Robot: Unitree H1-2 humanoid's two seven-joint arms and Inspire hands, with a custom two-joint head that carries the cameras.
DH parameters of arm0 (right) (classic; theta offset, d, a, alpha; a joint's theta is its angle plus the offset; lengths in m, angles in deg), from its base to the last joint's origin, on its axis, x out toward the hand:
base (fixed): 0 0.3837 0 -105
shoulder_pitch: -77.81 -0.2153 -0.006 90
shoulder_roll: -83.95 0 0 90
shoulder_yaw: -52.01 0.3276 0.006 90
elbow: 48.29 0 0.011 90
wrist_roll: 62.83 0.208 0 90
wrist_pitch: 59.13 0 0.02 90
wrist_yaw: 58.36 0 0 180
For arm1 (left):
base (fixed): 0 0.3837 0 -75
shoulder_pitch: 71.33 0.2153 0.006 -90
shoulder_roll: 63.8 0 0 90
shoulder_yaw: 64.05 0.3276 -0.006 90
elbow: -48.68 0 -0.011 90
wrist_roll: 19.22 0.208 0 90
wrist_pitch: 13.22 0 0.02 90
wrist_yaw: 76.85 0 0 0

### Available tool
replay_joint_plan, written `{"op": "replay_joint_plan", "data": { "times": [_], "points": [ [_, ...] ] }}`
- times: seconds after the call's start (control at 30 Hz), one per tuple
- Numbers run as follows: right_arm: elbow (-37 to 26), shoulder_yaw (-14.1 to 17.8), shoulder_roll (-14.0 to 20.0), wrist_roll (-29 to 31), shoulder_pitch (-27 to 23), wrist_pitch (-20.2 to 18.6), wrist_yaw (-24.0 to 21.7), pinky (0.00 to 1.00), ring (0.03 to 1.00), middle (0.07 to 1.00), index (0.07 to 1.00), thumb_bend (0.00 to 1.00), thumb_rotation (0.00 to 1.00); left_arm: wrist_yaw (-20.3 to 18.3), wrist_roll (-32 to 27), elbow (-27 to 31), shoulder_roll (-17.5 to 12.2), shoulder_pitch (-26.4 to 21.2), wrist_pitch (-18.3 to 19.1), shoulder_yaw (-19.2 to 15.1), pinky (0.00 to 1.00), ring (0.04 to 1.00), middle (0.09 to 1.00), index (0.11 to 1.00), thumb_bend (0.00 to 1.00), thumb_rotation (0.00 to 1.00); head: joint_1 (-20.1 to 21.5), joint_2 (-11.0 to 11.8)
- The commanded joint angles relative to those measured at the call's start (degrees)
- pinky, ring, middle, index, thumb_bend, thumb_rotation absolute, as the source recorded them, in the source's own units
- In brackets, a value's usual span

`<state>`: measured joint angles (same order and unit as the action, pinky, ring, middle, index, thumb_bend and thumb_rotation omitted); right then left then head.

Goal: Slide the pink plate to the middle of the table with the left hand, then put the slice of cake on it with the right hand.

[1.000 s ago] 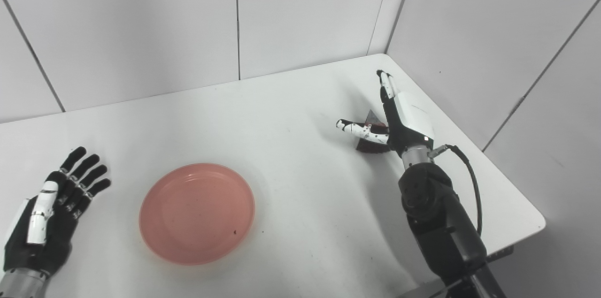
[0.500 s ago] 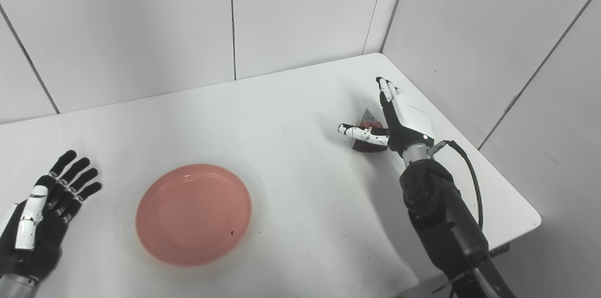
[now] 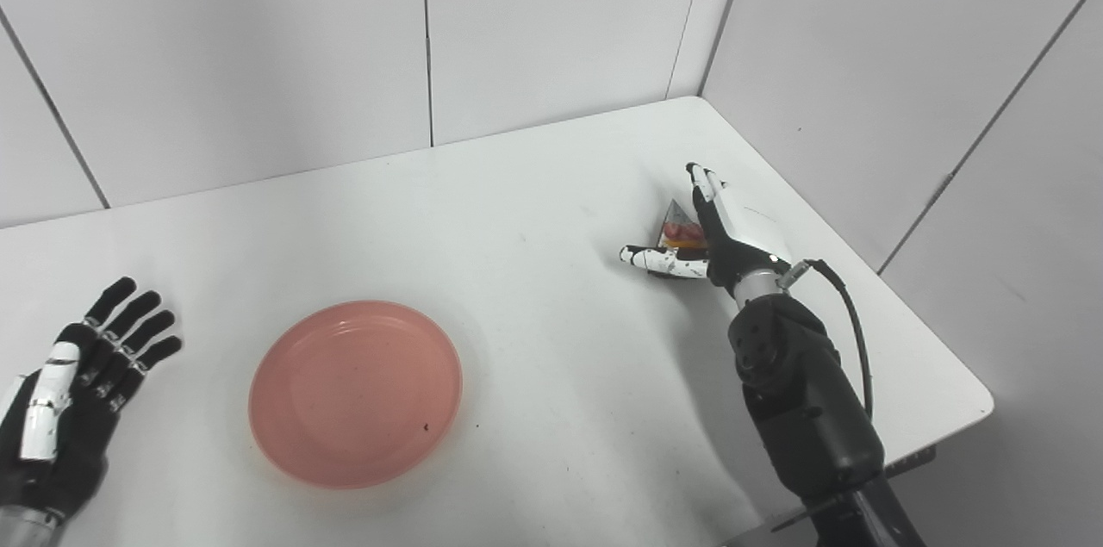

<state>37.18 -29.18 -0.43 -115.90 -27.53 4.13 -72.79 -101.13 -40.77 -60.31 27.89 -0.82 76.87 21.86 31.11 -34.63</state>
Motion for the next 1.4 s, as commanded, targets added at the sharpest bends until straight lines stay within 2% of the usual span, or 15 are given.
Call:
{"op": "replay_joint_plan", "data": {
  "times": [0.0, 0.3, 0.47, 0.57, 0.67, 0.83, 0.9, 1.0, 1.03, 1.1, 1.13, 1.23, 1.3, 1.33, 1.37],
  "points": [
    [-0.4, 0.9, 0.4, -1.1, -2.4, -0.2, -0.3, 0.94, 1.0, 1.0, 1.0, 1.0, 0.67, 0.7, 1.4, -2.7, -0.8, 3.7, 3.7, 0.4, 0.83, 0.876, 0.894, 0.877, 0.46, 0.9, 0.0, 0.0],
    [2.7, 1.0, -0.1, -0.6, -4.1, -0.2, -1.8, 0.89, 1.0, 1.0, 1.0, 1.0, 0.67, 1.0, 1.5, -2.3, -0.8, 3.8, 3.7, 0.4, 0.82, 0.865, 0.885, 0.868, 0.45, 0.89, 0.0, -0.3],
    [4.2, 1.0, 0.1, -0.8, -4.9, -0.2, -1.6, 0.93, 1.0, 1.0, 1.0, 1.0, 0.65, 1.0, 1.5, -2.1, -0.8, 3.9, 3.8, 0.5, 0.82, 0.868, 0.887, 0.869, 0.45, 0.89, 0.0, -0.3],
    [5.3, 1.2, 0.2, -1.1, -5.3, -0.2, -1.2, 0.91, 1.0, 1.0, 1.0, 1.0, 0.65, 1.2, 1.9, -1.7, -0.8, 4.0, 3.9, 0.6, 0.83, 0.867, 0.886, 0.867, 0.45, 0.89, 0.0, -0.3],
    [6.0, 1.2, 0.2, -1.2, -5.6, -0.2, -0.6, 0.89, 0.989, 1.0, 1.0, 1.0, 0.62, 1.4, 1.7, -1.3, -0.8, 4.1, 4.4, 0.6, 0.83, 0.872, 0.889, 0.87, 0.45, 0.9, -0.3, -0.5],
    [6.0, 2.3, -0.5, -2.0, -6.1, -0.2, -0.7, 0.8, 0.915, 0.964, 0.976, 1.0, 0.48, 1.5, 1.7, -0.4, -0.9, 4.5, 4.8, 0.9, 0.83, 0.873, 0.892, 0.87, 0.45, 0.9, -0.6, -0.6],
    [6.0, 2.3, -0.4, -2.6, -6.1, -0.2, -0.9, 0.77, 0.886, 0.934, 0.948, 0.98, 0.43, 1.5, 1.6, -0.1, -0.9, 4.6, 4.9, 0.9, 0.83, 0.873, 0.893, 0.872, 0.45, 0.9, -0.5, -0.6],
    [6.0, 2.9, -0.6, -3.3, -6.2, -0.2, -1.2, 0.66, 0.791, 0.846, 0.906, 0.97, 0.37, 1.6, 1.4, 0.3, -0.9, 4.9, 5.1, 0.9, 0.83, 0.874, 0.893, 0.873, 0.45, 0.9, -0.4, -0.6],
    [5.9, 3.5, -0.9, -3.2, -6.2, -0.2, -1.2, 0.48, 0.592, 0.678, 0.89, 0.95, 0.31, 1.6, 1.3, 0.5, -0.9, 5.0, 5.3, 0.9, 0.83, 0.874, 0.894, 0.875, 0.45, 0.9, -0.4, -0.6],
    [5.4, 4.3, -1.4, -3.3, -6.0, -0.2, -1.2, 0.25, 0.329, 0.442, 0.875, 0.92, 0.2, 1.6, 1.1, 0.8, -0.9, 5.1, 5.6, 0.8, 0.83, 0.874, 0.895, 0.876, 0.45, 0.9, -0.4, -0.8],
    [5.1, 4.6, -1.5, -5.1, -6.0, -0.2, -2.3, 0.25, 0.32, 0.434, 0.875, 0.92, 0.2, 1.6, 1.1, 1.0, -0.9, 5.2, 5.7, 0.8, 0.83, 0.874, 0.895, 0.876, 0.45, 0.9, -0.4, -0.9],
    [4.2, 4.8, -1.5, -9.8, -5.9, -0.2, -5.2, 0.41, 0.53, 0.614, 0.755, 0.87, 0.12, 1.6, 1.3, 1.2, -1.0, 5.3, 5.7, 0.8, 0.83, 0.87, 0.892, 0.874, 0.45, 0.9, -0.4, -0.9],
    [4.0, 5.0, -1.5, -11.7, -5.9, -0.2, -6.5, 0.36, 0.461, 0.552, 0.636, 0.81, 0.07, 1.6, 1.4, 1.5, -1.1, 5.5, 5.8, 0.9, 0.83, 0.875, 0.897, 0.878, 0.45, 0.91, -0.5, -1.0],
    [3.9, 5.1, -1.4, -12.1, -5.9, -0.2, -6.9, 0.31, 0.402, 0.469, 0.573, 0.67, 0.03, 1.6, 1.3, 1.7, -1.1, 5.5, 5.9, 0.9, 0.83, 0.874, 0.896, 0.877, 0.45, 0.91, -0.5, -1.0],
    [3.8, 5.2, -1.3, -12.4, -5.9, -0.2, -7.6, 0.31, 0.394, 0.456, 0.563, 0.64, 0.02, 1.8, 1.3, 1.9, -1.1, 5.6, 6.1, 0.9, 0.83, 0.874, 0.895, 0.877, 0.45, 0.91, -0.6, -1.1]
  ]
}}
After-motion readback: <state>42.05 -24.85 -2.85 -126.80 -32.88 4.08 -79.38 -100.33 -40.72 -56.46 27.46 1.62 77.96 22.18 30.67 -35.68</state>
